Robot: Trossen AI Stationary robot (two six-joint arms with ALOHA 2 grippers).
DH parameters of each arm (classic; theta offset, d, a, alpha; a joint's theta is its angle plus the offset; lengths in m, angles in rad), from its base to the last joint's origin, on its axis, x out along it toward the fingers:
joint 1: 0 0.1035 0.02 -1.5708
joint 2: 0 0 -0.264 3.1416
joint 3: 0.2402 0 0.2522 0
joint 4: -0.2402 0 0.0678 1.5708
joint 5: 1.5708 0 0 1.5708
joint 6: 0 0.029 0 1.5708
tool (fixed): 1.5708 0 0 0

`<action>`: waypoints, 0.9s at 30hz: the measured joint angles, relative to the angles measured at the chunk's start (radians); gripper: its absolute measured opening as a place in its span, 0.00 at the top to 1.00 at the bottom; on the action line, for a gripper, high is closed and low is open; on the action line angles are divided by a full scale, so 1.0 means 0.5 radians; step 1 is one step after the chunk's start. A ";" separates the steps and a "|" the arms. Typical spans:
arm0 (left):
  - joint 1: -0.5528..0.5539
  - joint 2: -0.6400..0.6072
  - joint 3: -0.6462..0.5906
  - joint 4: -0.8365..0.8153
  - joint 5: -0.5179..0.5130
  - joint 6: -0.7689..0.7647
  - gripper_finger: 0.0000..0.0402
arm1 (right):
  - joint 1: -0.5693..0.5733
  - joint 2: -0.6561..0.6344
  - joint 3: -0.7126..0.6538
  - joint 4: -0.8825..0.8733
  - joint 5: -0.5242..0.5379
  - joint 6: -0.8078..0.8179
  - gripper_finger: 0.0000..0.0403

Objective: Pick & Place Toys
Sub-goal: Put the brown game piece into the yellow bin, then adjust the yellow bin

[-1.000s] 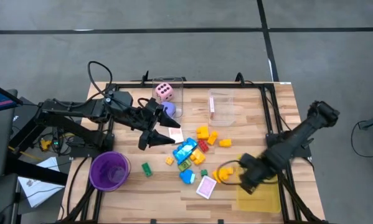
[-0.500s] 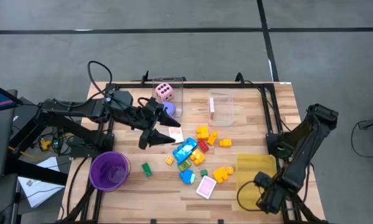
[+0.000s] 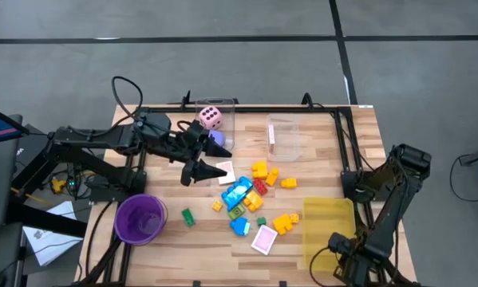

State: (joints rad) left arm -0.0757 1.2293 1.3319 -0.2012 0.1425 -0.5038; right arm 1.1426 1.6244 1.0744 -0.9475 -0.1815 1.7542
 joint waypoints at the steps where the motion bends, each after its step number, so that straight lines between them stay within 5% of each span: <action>1: 0.000 0.000 0.000 0.000 -0.002 -0.004 0.10 | 0.017 0.003 0.000 0.012 0.001 0.001 0.67; 18: -0.001 0.000 0.000 0.001 -0.103 -0.109 0.10 | 0.123 -0.003 -0.100 0.219 0.140 0.013 0.66; 27: -0.001 0.000 0.000 0.005 -0.134 -0.110 0.10 | 0.125 -0.003 -0.106 0.217 0.111 -0.068 0.54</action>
State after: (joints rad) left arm -0.0761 1.2293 1.3319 -0.1989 0.0757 -0.5587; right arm 1.2049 1.6230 1.0214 -0.8392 -0.1258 1.7203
